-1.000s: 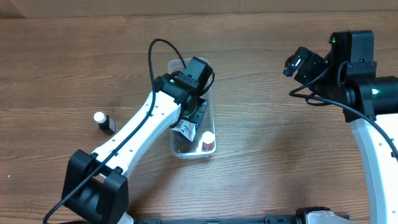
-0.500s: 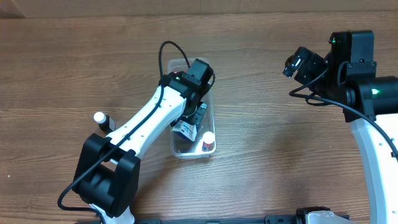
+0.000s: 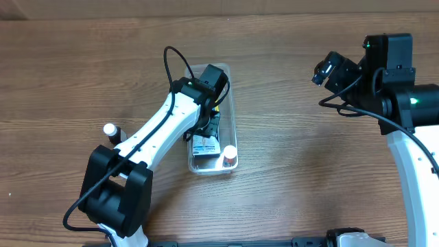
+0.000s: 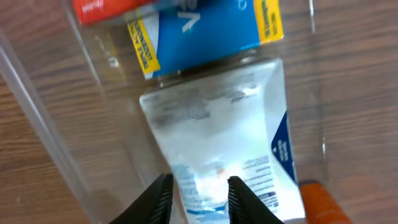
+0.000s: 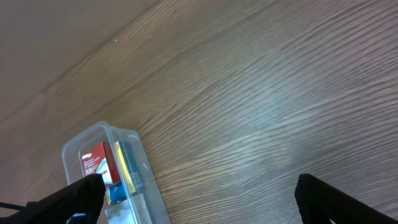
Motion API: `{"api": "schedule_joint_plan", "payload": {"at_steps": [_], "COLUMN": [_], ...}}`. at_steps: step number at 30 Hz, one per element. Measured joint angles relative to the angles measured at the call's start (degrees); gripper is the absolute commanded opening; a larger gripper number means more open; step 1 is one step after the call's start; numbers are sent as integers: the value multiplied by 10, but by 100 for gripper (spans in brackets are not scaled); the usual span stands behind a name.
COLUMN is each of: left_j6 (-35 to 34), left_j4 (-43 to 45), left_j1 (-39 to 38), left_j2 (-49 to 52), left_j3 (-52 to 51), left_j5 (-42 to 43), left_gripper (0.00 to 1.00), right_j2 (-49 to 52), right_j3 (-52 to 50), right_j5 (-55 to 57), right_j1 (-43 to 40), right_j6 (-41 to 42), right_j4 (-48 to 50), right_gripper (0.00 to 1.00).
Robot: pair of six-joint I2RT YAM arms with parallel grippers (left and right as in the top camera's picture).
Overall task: Pack container
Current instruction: 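Raise the left gripper out of the container and swing it left, then lower the left gripper onto the dark bottle and grasp it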
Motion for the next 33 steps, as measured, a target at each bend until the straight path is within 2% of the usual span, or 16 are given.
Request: {"api": "schedule_joint_plan", "payload": {"at_steps": [5, 7, 9, 11, 15, 19, 27, 33], "left_j6": [3, 6, 9, 14, 5, -13, -25, -23], "left_j4": [3, -5, -21, -38, -97, -164, -120, -85], "left_j1": [0, 0, 0, 1, 25, 97, 258, 333], "left_j2": [-16, -43, -87, -138, -236, -259, -220, -185], "left_j3": [2, 10, 28, 43, 68, 71, -8, -16], "left_j5": [15, 19, 13, -3, -37, -53, -38, -21], "left_gripper": [40, 55, 77, 85, 87, 88, 87, 86], "right_j2": [0, 0, 0, 0, 0, 0, 0, 0], "right_j3": [0, 0, 0, 0, 0, 0, 0, 0], "right_j5": [0, 0, 0, 0, 0, 0, 0, 0], "right_j1": [0, 0, 0, 0, 0, 0, 0, 0], "right_j6": [0, 0, 0, 0, 0, 0, 0, 0], "right_j4": [0, 0, 0, 0, 0, 0, 0, 0], "right_gripper": [100, 100, 100, 100, 100, 100, 100, 100]}}
